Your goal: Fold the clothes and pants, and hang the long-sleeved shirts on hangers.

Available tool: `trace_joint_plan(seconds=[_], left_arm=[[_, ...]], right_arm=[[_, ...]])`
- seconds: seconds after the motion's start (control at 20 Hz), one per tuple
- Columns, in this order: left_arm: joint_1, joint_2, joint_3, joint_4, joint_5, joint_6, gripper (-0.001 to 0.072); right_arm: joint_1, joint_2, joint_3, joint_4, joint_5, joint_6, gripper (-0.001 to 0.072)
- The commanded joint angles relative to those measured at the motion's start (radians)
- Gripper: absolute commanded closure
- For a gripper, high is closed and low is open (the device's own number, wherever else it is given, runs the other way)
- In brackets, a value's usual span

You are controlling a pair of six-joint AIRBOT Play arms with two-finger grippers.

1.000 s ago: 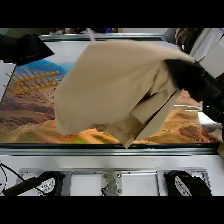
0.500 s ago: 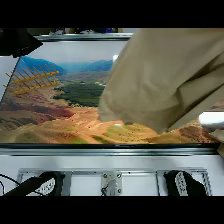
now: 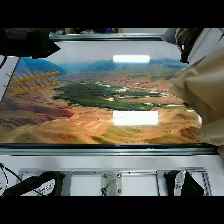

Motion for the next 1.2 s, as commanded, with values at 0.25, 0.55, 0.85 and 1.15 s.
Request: trace_joint_plan(seconds=[0.25,0.55,0.85,1.15], left_arm=[[-0.005,-0.021,0.000,0.000,-0.020,0.004,0.0685],[-0.005,-0.021,0.000,0.000,-0.049,0.003,0.0685],[-0.005,-0.021,0.000,0.000,-0.066,0.003,0.0685],[-0.005,-0.021,0.000,0.000,-0.072,0.003,0.0685]], right_arm=[[-0.023,-0.206,0.314,-0.008,-0.204,-0.124,0.0695],[-0.054,-0.390,0.589,-0.015,-0.258,-0.124,0.0695],[-0.166,-0.433,0.647,-0.059,-0.372,-0.105,0.0695],[-0.206,-0.447,0.633,-0.059,-0.427,-0.105,0.0694]])
